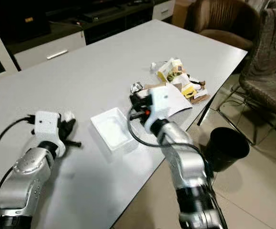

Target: Picking trash to rubbish bin

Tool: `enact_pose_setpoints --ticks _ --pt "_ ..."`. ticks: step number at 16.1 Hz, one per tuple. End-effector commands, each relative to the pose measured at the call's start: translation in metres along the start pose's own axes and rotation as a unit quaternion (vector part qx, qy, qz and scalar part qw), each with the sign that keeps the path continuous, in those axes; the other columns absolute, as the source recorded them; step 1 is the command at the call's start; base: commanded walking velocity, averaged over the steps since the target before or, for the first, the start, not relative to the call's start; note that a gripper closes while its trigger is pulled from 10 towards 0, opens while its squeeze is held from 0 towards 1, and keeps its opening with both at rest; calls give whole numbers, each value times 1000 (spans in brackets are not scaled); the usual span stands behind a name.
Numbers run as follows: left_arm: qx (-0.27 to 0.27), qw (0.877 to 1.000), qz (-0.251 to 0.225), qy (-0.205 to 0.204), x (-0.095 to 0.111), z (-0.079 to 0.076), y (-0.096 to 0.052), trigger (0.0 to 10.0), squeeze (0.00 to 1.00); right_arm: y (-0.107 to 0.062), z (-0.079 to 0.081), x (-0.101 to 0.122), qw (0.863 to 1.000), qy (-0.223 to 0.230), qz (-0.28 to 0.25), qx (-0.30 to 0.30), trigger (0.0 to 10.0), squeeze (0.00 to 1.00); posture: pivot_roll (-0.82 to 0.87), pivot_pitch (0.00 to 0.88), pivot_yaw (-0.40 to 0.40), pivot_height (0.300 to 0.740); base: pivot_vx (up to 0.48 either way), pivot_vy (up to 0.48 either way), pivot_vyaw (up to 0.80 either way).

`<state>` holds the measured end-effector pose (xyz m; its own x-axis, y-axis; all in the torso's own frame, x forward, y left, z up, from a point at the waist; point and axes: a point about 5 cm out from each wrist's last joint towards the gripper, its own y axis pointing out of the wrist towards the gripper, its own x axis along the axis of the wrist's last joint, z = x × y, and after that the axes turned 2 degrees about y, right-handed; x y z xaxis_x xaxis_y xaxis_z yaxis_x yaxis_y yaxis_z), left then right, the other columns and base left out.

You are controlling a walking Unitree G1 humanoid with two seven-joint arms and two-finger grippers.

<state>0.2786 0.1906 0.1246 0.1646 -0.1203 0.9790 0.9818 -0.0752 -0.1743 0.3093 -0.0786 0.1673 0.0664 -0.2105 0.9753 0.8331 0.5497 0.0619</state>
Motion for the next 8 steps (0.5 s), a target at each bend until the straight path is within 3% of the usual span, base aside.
enact_pose_setpoints --ticks 1,3,4,5,6,8 --pt "0 1000 -19 -4 8 -2 -1 0 0 -9 -2 5 1000 3 -10 -9 0 0 -28 0 -46 740 0 0 0" --pt "-3 1000 -19 2 8 -4 -4 0 0 -19 -7 -5 998 -34 29 -33 0 0 -26 0 -47 740 0 0 0" --pt "0 1000 -13 4 6 -2 -3 0 0 -20 -15 -24 991 -61 95 -66 10000 0 -29 0 -43 740 0 0 0" --pt "-1 1000 -11 12 6 -2 -3 0 0 -15 -16 -32 989 -59 125 -54 10000 176 -27 0 -42 740 0 0 0" --pt "-4 1000 -10 23 7 -1 -3 0 0 -5 -16 -36 986 -55 152 -45 10000 1000 -22 0 -40 740 0 0 0" --pt "-8 999 -7 35 7 0 -4 0 0 10 -13 -37 978 -46 203 -9 10000 1000 -17 0 -38 740 0 0 0"
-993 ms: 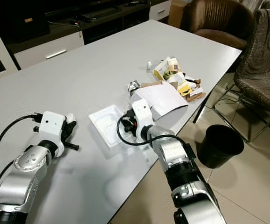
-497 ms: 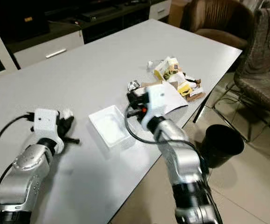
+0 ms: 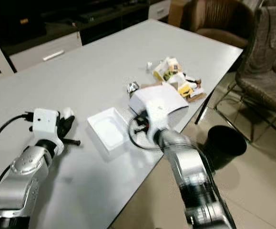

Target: Picking trash to rubbish bin

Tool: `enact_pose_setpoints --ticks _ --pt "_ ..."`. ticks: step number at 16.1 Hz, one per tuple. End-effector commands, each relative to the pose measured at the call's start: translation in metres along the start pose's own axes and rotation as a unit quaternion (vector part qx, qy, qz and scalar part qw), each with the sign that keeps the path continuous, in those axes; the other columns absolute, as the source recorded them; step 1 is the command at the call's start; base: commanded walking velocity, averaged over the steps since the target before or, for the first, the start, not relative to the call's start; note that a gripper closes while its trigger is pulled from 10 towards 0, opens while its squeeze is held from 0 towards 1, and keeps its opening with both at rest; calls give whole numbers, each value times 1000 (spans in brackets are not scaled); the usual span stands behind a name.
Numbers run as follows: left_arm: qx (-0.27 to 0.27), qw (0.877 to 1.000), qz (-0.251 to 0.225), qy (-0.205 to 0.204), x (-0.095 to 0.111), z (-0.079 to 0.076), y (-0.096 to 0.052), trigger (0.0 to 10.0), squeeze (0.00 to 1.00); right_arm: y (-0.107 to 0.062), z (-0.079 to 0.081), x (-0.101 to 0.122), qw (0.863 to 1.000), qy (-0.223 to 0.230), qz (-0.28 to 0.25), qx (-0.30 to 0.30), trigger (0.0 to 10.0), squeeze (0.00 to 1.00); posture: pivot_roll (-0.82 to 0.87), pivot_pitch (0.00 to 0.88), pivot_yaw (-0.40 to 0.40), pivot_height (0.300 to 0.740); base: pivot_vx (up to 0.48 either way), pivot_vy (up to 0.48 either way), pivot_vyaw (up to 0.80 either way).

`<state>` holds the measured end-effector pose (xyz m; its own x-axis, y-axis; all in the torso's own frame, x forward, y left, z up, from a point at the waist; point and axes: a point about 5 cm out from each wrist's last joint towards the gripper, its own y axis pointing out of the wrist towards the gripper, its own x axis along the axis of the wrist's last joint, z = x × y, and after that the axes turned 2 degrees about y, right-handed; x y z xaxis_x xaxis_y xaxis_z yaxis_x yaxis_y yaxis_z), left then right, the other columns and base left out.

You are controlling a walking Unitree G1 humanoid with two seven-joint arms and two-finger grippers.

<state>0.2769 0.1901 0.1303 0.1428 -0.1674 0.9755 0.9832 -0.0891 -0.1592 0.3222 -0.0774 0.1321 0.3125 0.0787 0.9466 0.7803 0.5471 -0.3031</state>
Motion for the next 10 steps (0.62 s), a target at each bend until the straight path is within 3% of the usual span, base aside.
enact_pose_setpoints --ticks 1,5,10 --pt "-3 1000 2 12 2 0 -2 0 0 6 1 2 999 6 25 22 10000 1000 -15 0 -39 740 0 0 0" --pt "-8 1000 3 16 3 2 -2 0 0 29 -10 26 997 4 75 22 10000 1000 -8 0 -40 740 0 0 0" --pt "-21 1000 8 20 2 -2 -2 0 0 36 -18 29 993 -1 120 19 10000 1000 0 0 -37 740 0 0 0"
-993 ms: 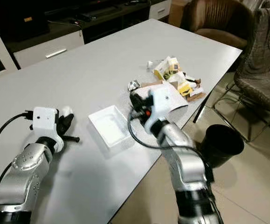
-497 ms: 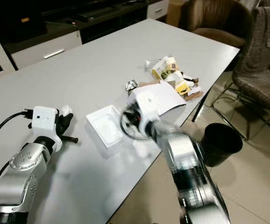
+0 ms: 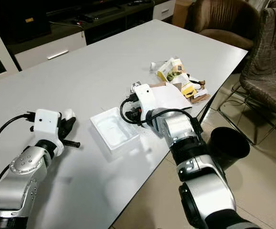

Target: Picking trash to rubbish bin

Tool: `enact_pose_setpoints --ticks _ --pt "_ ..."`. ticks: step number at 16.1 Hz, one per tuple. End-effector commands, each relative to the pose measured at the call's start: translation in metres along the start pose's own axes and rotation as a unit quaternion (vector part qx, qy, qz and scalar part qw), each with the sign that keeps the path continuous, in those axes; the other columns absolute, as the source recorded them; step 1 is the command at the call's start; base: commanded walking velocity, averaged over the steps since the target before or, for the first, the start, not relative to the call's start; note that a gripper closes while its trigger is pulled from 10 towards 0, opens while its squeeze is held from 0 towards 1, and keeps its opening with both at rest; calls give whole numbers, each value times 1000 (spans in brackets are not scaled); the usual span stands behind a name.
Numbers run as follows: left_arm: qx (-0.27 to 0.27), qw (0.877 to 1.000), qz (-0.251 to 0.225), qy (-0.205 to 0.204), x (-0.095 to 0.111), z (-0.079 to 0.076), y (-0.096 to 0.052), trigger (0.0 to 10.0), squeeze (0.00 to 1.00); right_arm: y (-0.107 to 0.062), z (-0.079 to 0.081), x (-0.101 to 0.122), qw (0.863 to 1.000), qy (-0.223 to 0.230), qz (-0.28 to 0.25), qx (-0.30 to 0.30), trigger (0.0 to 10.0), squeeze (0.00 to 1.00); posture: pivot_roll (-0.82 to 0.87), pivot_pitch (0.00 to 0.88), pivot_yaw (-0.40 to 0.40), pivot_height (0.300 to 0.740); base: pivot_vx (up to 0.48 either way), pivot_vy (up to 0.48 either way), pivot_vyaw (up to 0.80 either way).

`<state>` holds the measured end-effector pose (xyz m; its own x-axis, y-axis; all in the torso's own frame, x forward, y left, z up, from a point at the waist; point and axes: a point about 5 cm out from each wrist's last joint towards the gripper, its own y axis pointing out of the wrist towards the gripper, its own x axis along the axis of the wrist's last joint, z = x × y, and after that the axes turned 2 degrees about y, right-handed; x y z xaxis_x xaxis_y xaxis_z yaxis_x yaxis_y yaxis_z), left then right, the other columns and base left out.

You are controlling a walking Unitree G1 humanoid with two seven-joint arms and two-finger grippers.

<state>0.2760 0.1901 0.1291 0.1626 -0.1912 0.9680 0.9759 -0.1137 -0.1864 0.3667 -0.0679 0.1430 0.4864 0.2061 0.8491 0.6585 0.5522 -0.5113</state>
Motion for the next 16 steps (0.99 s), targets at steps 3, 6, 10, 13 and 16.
enact_pose_setpoints --ticks 3,6,10,13,16 --pt "-6 1000 -1 9 3 0 -1 0 0 4 -6 -14 999 -5 47 -1 10000 1000 1 0 -34 740 0 0 0" --pt "-6 1000 0 9 3 0 0 0 0 8 -2 -27 997 4 72 16 10000 0 3 0 -36 740 0 0 0" --pt "-5 1000 1 9 4 0 -1 0 0 11 -2 -34 996 16 84 22 0 0 7 0 -38 740 0 0 0" --pt "-5 1000 0 11 4 1 -1 0 0 11 -2 -36 995 23 87 33 0 0 9 0 -39 740 0 0 0" --pt "-7 1000 -1 14 5 1 -1 0 0 12 -1 -37 995 36 84 43 0 0 11 0 -38 740 0 0 0"
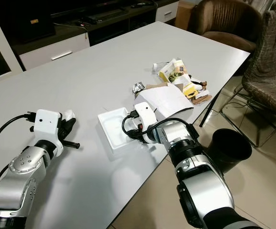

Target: Picking trash to rubbish bin

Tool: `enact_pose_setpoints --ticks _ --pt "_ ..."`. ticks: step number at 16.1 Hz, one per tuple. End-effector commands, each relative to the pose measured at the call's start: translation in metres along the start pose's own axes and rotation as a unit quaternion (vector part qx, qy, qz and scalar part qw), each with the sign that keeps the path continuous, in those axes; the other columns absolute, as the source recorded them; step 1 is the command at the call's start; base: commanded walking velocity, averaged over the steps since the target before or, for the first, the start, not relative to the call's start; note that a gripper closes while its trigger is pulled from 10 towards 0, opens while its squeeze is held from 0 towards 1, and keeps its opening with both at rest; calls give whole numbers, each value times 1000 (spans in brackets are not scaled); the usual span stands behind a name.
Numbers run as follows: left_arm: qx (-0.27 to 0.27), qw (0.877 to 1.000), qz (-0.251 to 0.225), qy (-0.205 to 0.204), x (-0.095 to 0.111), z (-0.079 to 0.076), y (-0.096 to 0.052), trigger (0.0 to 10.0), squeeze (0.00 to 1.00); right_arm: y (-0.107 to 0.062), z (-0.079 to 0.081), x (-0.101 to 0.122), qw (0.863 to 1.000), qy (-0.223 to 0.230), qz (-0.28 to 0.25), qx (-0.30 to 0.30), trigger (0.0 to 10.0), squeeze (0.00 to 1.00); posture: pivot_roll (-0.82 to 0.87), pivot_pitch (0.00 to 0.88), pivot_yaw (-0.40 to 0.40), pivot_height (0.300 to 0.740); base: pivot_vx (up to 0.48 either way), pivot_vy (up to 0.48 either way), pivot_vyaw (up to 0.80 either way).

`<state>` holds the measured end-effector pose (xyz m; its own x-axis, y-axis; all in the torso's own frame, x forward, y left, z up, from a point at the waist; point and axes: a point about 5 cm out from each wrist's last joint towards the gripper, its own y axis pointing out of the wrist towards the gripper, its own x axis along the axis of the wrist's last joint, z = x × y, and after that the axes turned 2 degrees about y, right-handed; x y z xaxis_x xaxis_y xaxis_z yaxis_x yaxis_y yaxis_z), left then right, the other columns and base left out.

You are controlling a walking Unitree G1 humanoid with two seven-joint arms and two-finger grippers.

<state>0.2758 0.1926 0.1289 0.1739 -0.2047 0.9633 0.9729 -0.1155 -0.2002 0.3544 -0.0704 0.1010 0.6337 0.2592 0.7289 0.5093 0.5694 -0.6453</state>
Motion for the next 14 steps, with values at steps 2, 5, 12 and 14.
enact_pose_setpoints --ticks 2,5,12,14 --pt "-6 1000 -8 11 6 0 0 0 0 -1 0 3 1000 7 -10 12 0 0 13 0 -38 740 0 0 0" --pt "-7 1000 -7 13 5 0 0 0 0 -1 -1 4 1000 14 -18 14 0 0 11 0 -35 740 0 0 0" --pt "10 1000 16 -12 -9 -3 -11 0 0 -24 34 25 969 9 -209 132 0 0 19 0 -22 740 0 0 0" --pt "23 999 1 -35 -6 -6 -14 0 0 -54 56 26 945 -33 -283 160 0 0 12 0 -14 740 0 0 0"
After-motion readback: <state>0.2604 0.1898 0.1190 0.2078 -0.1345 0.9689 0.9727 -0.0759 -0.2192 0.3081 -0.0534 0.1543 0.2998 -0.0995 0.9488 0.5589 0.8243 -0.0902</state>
